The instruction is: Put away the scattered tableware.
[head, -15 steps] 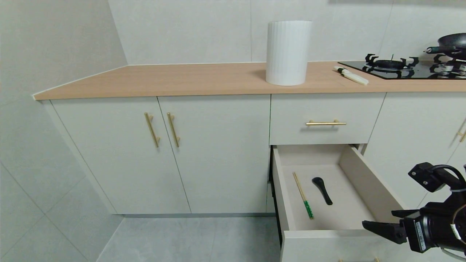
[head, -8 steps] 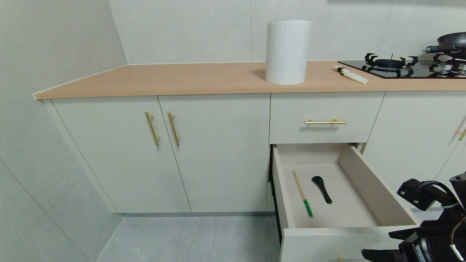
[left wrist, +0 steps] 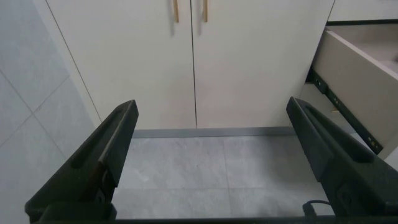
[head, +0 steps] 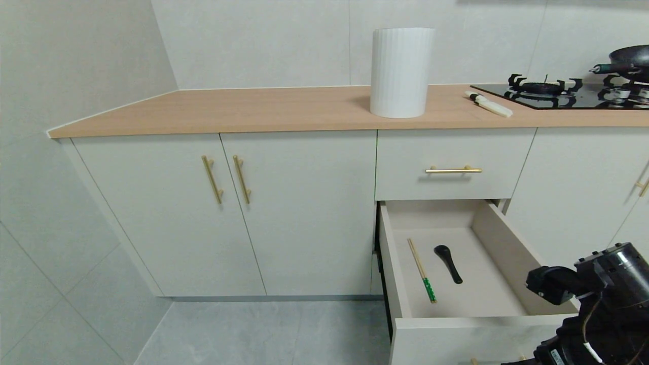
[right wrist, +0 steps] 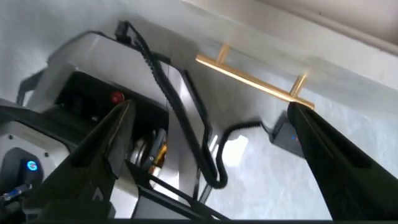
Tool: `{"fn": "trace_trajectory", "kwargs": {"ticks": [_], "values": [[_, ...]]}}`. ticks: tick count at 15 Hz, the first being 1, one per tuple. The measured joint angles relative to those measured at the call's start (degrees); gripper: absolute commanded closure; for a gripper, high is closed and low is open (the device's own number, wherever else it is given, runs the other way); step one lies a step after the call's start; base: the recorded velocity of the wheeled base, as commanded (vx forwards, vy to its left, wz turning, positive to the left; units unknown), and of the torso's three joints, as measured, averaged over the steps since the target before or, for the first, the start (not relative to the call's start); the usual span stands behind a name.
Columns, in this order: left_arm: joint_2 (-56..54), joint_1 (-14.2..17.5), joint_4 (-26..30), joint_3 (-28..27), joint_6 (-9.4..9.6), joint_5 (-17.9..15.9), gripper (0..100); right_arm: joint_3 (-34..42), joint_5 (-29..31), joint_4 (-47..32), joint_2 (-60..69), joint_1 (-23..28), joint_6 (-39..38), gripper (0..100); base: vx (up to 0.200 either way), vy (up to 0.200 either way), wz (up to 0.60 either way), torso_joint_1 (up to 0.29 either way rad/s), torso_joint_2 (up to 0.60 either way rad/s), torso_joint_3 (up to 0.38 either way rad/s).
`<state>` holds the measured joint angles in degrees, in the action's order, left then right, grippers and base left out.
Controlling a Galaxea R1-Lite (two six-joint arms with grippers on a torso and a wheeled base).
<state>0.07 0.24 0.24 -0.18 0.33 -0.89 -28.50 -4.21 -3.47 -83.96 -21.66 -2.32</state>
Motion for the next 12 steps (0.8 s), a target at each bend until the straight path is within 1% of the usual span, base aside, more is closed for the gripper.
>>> {"fn": "trace_trajectory", "kwargs": {"ticks": [2,7,9,12], "values": [[0.00,0.00,0.00,0.00,0.02,0.00,0,-0.63,1.30,-0.46,-1.95,0.30,-0.17,0,0.000,0.000,0.00,0.000,0.00,0.000],[0.00,0.00,0.02,0.00,0.02,0.00,0,-2.34,4.25,-0.11,-5.90,3.08,-1.18,0,0.000,0.000,0.00,0.000,0.00,0.000],[0.00,0.00,0.02,0.00,0.00,0.00,0,-3.41,6.78,-0.05,-7.77,3.39,-4.50,0,0.000,0.000,0.00,0.000,0.00,0.000],[0.00,0.00,0.00,0.00,0.00,0.00,0,-5.03,7.75,0.44,-10.31,3.47,-7.36,0,0.000,0.000,0.00,0.000,0.00,0.000]]}}
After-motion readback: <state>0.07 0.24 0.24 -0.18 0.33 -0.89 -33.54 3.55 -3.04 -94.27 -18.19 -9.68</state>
